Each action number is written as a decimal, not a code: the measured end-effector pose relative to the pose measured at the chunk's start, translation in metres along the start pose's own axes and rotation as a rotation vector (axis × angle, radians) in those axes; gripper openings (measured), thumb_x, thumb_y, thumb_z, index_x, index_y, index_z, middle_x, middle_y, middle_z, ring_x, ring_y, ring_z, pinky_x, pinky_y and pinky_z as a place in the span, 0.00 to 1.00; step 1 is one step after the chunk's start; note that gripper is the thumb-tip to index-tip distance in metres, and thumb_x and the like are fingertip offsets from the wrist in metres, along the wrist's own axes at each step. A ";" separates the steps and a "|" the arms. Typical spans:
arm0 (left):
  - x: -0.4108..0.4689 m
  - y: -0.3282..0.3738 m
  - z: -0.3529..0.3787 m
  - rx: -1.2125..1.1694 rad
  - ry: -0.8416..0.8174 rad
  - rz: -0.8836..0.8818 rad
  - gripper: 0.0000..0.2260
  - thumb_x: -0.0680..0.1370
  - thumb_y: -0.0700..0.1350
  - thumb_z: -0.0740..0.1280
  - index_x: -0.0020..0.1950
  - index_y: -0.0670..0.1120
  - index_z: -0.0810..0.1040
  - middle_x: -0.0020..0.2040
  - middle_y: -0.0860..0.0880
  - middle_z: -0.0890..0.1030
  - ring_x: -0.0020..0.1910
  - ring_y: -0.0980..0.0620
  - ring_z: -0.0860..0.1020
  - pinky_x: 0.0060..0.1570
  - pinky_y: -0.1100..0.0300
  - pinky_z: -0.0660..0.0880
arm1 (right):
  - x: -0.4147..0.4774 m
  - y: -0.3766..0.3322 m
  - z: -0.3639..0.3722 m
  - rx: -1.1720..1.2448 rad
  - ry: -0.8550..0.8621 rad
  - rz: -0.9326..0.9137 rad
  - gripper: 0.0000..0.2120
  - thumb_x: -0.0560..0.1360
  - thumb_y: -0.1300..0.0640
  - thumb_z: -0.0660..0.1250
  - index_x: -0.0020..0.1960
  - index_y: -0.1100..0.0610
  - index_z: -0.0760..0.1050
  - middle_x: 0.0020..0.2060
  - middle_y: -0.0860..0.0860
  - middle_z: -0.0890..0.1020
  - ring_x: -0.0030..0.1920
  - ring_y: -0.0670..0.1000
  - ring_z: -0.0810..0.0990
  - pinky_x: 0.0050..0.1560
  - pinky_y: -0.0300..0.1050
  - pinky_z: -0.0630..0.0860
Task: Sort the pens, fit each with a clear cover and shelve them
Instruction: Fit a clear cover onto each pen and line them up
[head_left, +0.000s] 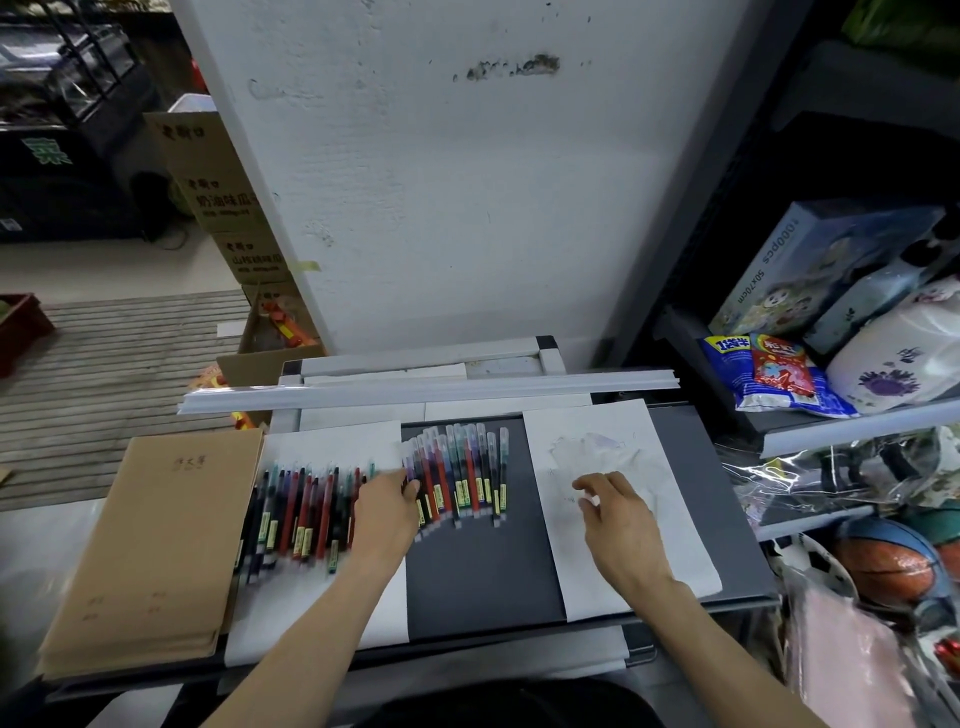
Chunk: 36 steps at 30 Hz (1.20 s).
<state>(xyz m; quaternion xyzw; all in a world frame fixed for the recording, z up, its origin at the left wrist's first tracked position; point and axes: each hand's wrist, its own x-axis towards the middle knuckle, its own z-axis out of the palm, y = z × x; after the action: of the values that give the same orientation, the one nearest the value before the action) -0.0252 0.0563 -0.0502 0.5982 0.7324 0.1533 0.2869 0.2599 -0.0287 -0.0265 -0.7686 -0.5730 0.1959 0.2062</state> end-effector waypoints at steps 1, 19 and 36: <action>0.001 0.000 0.000 -0.012 -0.006 -0.001 0.12 0.85 0.41 0.65 0.43 0.38 0.77 0.36 0.48 0.79 0.31 0.50 0.75 0.32 0.60 0.68 | -0.002 -0.005 0.002 0.061 -0.010 -0.009 0.11 0.82 0.60 0.64 0.61 0.49 0.79 0.57 0.44 0.77 0.45 0.47 0.82 0.49 0.47 0.80; -0.013 -0.030 -0.041 0.286 0.021 -0.039 0.09 0.78 0.49 0.71 0.43 0.46 0.75 0.38 0.48 0.80 0.36 0.44 0.81 0.36 0.51 0.79 | -0.026 -0.069 0.006 0.526 -0.217 0.153 0.12 0.80 0.57 0.72 0.61 0.47 0.82 0.48 0.41 0.85 0.49 0.32 0.80 0.48 0.23 0.73; -0.030 -0.009 -0.054 0.186 0.034 0.024 0.04 0.77 0.48 0.66 0.45 0.49 0.77 0.36 0.53 0.79 0.35 0.48 0.78 0.35 0.56 0.73 | -0.035 -0.088 -0.014 1.346 -0.271 0.450 0.09 0.82 0.67 0.66 0.61 0.64 0.76 0.51 0.65 0.86 0.54 0.63 0.86 0.62 0.54 0.80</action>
<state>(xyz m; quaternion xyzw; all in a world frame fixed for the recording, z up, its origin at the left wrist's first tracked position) -0.0608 0.0314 -0.0057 0.6285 0.7409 0.0982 0.2155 0.1878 -0.0408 0.0349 -0.5432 -0.1763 0.6379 0.5166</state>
